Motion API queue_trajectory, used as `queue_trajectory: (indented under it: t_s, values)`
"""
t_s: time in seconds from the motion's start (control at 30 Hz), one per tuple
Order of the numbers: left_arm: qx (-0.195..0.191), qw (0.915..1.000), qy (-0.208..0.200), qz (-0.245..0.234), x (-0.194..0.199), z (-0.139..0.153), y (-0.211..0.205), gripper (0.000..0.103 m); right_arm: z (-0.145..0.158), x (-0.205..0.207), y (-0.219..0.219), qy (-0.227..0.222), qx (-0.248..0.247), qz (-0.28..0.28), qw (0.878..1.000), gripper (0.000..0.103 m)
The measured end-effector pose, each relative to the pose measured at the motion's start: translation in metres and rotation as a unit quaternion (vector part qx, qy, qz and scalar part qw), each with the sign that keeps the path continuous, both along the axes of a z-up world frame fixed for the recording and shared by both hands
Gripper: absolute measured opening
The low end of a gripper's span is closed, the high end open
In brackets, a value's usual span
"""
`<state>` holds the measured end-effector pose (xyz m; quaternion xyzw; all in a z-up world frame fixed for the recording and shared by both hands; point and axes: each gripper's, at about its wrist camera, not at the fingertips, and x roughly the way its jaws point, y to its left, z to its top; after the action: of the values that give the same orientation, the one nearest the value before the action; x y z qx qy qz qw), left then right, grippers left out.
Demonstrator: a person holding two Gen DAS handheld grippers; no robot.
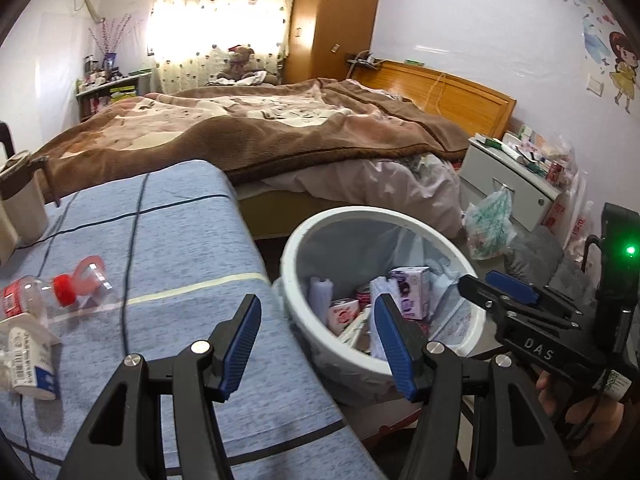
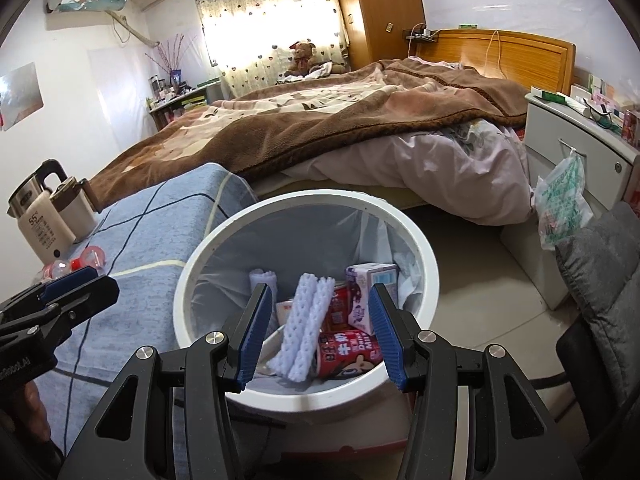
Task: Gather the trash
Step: 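Move both open grippers back over the remaining trash on the table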
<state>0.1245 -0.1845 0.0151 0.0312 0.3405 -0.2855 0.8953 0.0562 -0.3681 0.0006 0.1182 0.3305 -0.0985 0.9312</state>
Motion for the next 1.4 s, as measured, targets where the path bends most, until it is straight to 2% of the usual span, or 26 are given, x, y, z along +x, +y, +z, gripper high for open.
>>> queue_trajectory:
  t_s: [0.33,0.6,1.0,1.1,1.4]
  values:
    - [0.01,0.9985,-0.014,0.052,-0.004,-0.001,0.039,0.061,0.011,-0.001,0.038,-0.03,-0.033,0.024,0.999,0.051]
    - [0.019,0.9945,-0.029,0.099,-0.008,0.001,0.08,0.061,0.009,0.009,0.069,-0.02,-0.027,0.047,0.998,0.051]
    - [0.012,0.9874,-0.017,0.157,-0.003,-0.008,0.152,0.061,0.003,0.03,0.131,-0.011,-0.02,0.107,0.994,0.051]
    - [-0.001,0.9848,-0.014,0.173,-0.002,-0.009,0.175,0.061,0.002,0.037,0.144,-0.008,-0.019,0.118,0.993,0.051]
    - [0.004,0.97,-0.005,0.243,0.003,-0.015,0.248,0.061,-0.001,0.059,0.194,0.005,-0.033,0.164,0.986,0.051]
